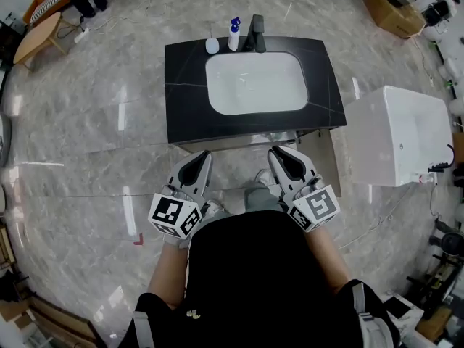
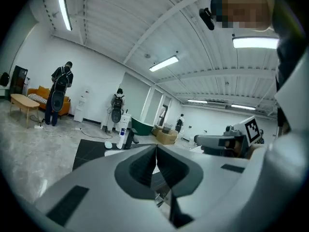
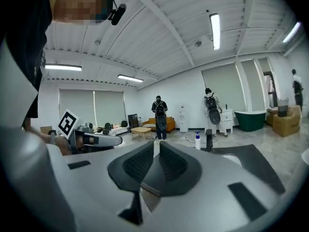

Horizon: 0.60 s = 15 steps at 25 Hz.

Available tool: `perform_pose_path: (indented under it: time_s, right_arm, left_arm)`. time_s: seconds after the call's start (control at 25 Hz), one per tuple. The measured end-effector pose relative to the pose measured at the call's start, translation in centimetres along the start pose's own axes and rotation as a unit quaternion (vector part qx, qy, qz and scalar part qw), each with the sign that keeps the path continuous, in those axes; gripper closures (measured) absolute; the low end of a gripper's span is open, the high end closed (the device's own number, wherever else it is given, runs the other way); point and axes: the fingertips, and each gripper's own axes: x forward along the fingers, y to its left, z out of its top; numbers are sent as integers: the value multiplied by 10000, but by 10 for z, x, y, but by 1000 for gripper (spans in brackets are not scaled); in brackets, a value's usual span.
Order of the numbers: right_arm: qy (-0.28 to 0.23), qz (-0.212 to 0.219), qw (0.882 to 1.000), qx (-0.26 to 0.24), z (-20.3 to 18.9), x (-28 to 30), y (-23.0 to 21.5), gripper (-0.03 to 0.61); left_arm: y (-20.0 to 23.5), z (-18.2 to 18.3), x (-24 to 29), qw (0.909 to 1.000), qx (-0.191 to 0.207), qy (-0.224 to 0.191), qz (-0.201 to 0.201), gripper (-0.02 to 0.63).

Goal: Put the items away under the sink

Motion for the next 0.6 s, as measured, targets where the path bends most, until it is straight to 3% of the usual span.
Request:
perform_pose_path:
  time_s: [0.24, 0.6]
  right_arm:
    - [-97, 299, 9995, 38, 14, 9, -60, 523]
    - [-184, 377, 9988, 239, 21, -4, -162, 525]
  left_arm:
    - [-13, 14, 61, 9995, 93, -41, 305, 591]
    - [-34, 22, 149, 9968, 271, 121, 745, 591]
